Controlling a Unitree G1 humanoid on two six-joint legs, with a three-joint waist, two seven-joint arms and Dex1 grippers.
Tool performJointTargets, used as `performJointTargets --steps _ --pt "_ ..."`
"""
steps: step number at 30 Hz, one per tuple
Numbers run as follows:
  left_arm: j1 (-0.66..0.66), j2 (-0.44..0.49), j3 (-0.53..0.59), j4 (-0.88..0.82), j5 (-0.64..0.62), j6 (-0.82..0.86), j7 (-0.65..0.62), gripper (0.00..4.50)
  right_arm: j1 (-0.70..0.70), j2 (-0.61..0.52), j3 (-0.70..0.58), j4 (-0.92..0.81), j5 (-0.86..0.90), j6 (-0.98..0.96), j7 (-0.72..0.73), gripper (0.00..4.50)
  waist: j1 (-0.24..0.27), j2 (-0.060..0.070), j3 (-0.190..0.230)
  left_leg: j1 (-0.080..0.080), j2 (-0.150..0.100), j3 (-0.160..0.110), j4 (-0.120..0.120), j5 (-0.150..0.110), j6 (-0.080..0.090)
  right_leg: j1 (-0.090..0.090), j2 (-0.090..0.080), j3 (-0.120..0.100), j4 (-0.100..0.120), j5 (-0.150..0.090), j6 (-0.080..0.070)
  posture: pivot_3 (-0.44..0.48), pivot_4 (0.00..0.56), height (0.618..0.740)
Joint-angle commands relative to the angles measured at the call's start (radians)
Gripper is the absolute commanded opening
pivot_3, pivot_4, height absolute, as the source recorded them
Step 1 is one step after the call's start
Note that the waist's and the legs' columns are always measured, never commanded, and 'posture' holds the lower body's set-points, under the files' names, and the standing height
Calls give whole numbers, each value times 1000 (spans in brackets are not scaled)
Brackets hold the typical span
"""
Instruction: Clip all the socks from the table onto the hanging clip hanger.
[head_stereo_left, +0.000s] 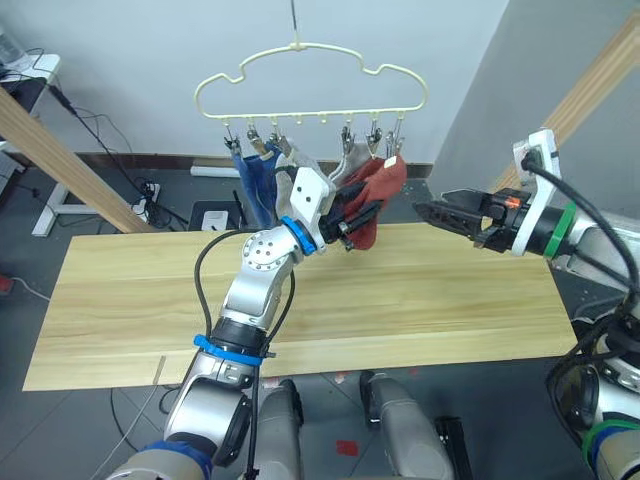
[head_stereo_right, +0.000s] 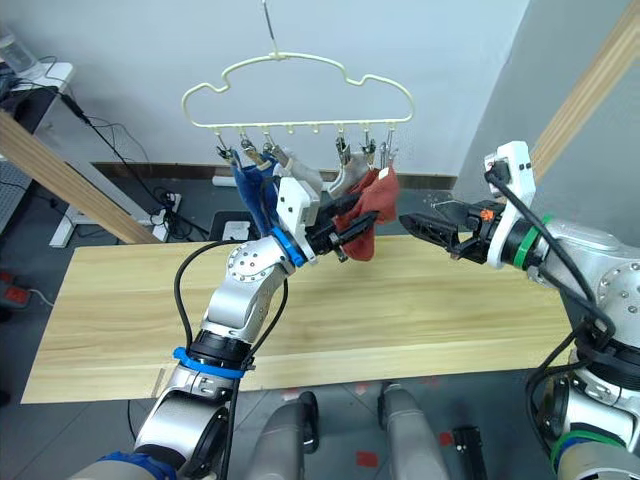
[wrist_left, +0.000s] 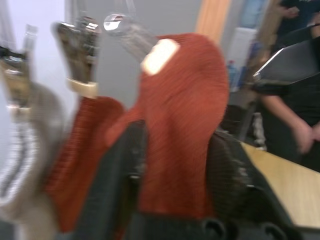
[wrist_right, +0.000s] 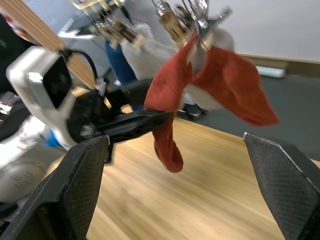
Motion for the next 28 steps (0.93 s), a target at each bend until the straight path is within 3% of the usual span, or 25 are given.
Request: performJointTargets --steps 1,5,6,8,9,14,21,28 --pt "69 104 88 -99 -101 121 -67 3241 85 -55 90 -51 -118 -203 136 4500 -11 0 0 1 0 0 0 0 0 0 1 0 0 0 0 -111 332 740" --pt "193 219 152 -222 -172 222 -103 4400 156 -77 181 -17 -234 -389 248 4500 -14 0 0 4 2 -1 -1 0 0 0 4 2 2 0 0 -84 320 740" --pt "236 252 174 -262 -191 248 -113 4472 166 -76 199 0 -263 -432 269 4500 -11 0 0 4 2 -1 -1 0 0 0 3 2 3 0 0 -68 318 740" --pt "281 286 194 -308 -214 282 -118 4472 176 -74 217 22 -297 -487 295 4500 -5 0 0 4 2 -1 0 0 -1 0 3 1 3 0 0 -68 318 740" --pt "314 307 217 -330 -228 304 -112 4472 177 -66 219 43 -309 -510 302 4500 -1 0 0 4 2 0 0 0 -1 0 1 1 3 0 0 -21 308 740" --pt "552 431 483 -451 -330 531 12 4472 224 -55 284 78 -382 -608 366 4500 10 -1 0 3 1 1 3 0 -1 1 0 1 3 0 0 43 307 740" --pt "641 507 499 -527 -195 491 102 4472 229 -45 291 105 -403 -640 402 4500 64 -1 0 3 0 0 5 0 -1 2 -1 0 4 0 0 111 295 740" --pt "633 520 539 -514 -224 474 91 4472 256 -49 304 117 -437 -679 445 4500 82 -1 -1 2 0 0 5 0 -1 2 -1 0 2 0 -1 125 278 740"
